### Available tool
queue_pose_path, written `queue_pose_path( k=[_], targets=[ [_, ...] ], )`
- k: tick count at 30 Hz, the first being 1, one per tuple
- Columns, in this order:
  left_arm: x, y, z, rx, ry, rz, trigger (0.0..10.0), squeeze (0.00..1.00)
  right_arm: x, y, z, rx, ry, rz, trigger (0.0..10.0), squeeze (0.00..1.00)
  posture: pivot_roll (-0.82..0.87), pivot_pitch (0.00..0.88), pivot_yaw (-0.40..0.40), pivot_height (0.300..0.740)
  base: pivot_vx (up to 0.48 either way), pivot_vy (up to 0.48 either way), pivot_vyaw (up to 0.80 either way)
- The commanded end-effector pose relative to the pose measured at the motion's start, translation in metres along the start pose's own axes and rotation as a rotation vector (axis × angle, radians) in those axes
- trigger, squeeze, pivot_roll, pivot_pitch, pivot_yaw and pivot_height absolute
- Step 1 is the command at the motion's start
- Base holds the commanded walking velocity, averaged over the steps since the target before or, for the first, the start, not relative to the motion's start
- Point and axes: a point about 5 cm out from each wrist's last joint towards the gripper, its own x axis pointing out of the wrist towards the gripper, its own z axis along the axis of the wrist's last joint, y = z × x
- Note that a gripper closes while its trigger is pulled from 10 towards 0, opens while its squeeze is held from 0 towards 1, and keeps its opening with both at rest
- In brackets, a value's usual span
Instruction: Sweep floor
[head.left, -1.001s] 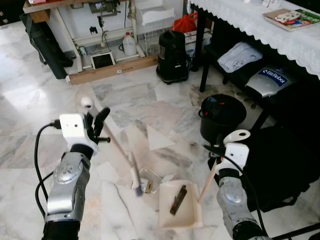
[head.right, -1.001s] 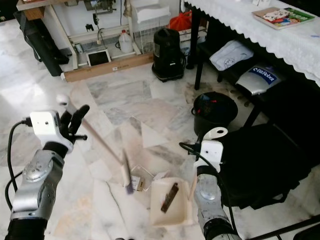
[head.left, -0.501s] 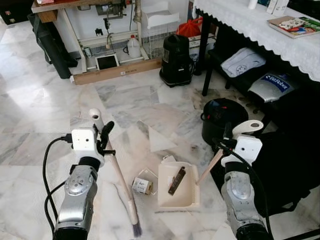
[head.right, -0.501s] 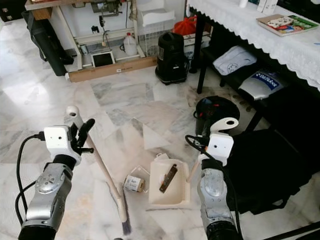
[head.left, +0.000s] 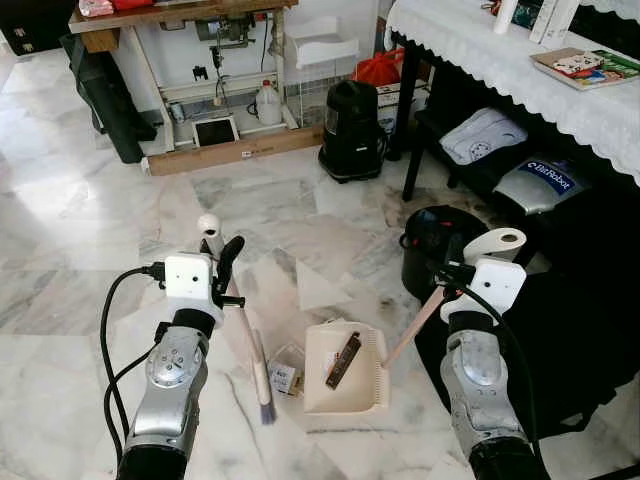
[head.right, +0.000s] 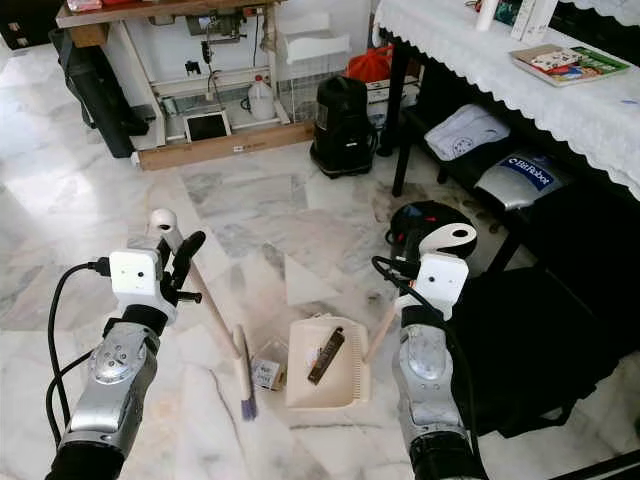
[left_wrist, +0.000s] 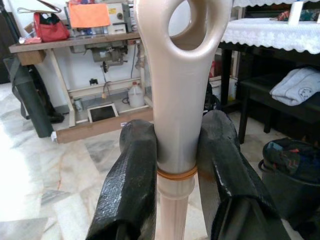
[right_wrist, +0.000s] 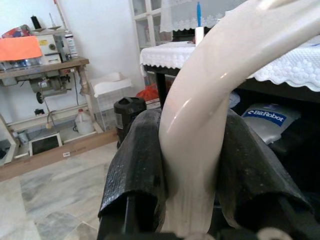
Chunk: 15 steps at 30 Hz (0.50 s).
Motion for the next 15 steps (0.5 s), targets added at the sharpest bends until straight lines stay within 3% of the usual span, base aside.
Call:
queue_pose_path(
  k=[1,10,15],
  targets=[
    [0.0007,-0.0014,0.0021,0.026,-0.029,-0.017,10.0,0.0,0.0041,-0.0017,0.0113,0.007,-0.046,-0.012,10.0,0.0,0.06,0.0,0.026,0.74,0.0,0.0,0.0],
    [0.0003,0.0021,-0.003,0.042,-0.025,-0.008,10.0,0.0,0.0002,-0.0088,0.0087,-0.008,-0.036,-0.015,10.0,0.0,0.05,0.0,0.021,0.74,0.0,0.0,0.53],
    [0.0021,0.001,-0.0041,0.04,-0.035,-0.003,10.0,0.0,0.0018,-0.0093,0.0062,-0.01,-0.023,-0.02,10.0,0.0,0.05,0.0,0.014,0.74,0.0,0.0,0.77]
  ],
)
